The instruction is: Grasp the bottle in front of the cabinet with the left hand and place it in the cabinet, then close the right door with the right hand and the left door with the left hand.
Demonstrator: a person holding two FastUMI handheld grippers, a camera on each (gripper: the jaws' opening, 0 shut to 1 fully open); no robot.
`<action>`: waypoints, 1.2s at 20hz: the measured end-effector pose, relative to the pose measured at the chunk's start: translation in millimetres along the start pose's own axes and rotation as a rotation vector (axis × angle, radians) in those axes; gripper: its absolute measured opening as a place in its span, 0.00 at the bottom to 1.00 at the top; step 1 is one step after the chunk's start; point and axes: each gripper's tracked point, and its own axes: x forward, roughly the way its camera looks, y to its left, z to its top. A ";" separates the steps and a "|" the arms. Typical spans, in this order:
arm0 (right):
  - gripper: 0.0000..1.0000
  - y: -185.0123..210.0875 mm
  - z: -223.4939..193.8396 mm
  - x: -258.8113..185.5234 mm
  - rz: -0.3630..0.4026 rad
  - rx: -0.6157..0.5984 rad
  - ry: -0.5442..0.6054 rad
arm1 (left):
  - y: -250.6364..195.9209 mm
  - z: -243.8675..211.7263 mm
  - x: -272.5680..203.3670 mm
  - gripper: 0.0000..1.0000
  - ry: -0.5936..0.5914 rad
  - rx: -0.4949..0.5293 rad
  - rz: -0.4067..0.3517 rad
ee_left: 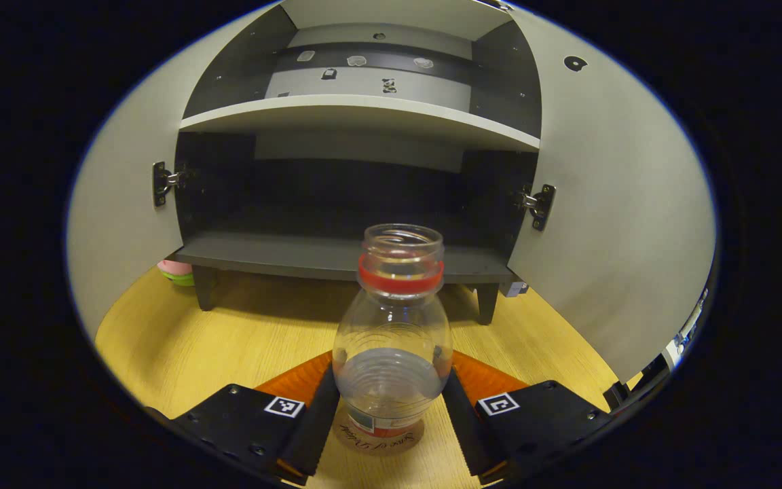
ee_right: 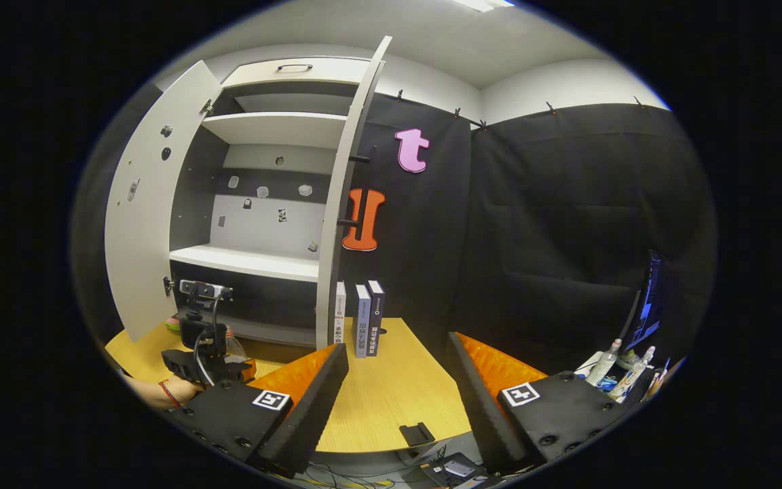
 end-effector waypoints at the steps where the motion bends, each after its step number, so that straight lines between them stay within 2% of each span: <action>1: 0.92 2.9 0.5 1.0 0.005 0.000 -0.003 | -1.3 3.1 -5.3 0.78 0.002 -0.009 -0.010; 2: 0.97 5.1 1.4 2.6 0.014 0.000 -0.007 | -1.5 9.6 -12.2 0.78 -0.006 -0.021 -0.015; 3: 0.97 8.9 1.3 4.1 0.024 0.001 -0.009 | 0.0 17.9 -20.7 0.78 -0.017 -0.028 -0.017; 4: 0.92 13.8 2.0 5.0 0.038 0.005 -0.010 | 1.5 27.1 -29.6 0.78 -0.023 -0.032 -0.018; 5: 0.97 19.3 2.6 6.2 0.055 0.010 -0.013 | 3.6 36.9 -39.3 0.78 -0.025 -0.029 -0.021; 9: 0.97 47.2 4.1 12.5 0.135 0.040 -0.023 | 14.0 97.9 -78.4 0.78 -0.071 -0.044 -0.045; 15: 0.97 74.6 8.6 13.5 0.231 0.050 -0.035 | 28.8 184.1 -129.0 0.78 -0.167 -0.009 -0.056; 23: 0.97 68.5 8.5 7.7 0.234 0.073 -0.041 | 37.2 280.0 -143.0 0.77 -0.315 0.027 -0.034; 24: 0.92 66.3 7.3 6.5 0.229 0.074 -0.040 | 36.4 291.4 -143.1 0.78 -0.338 0.027 -0.037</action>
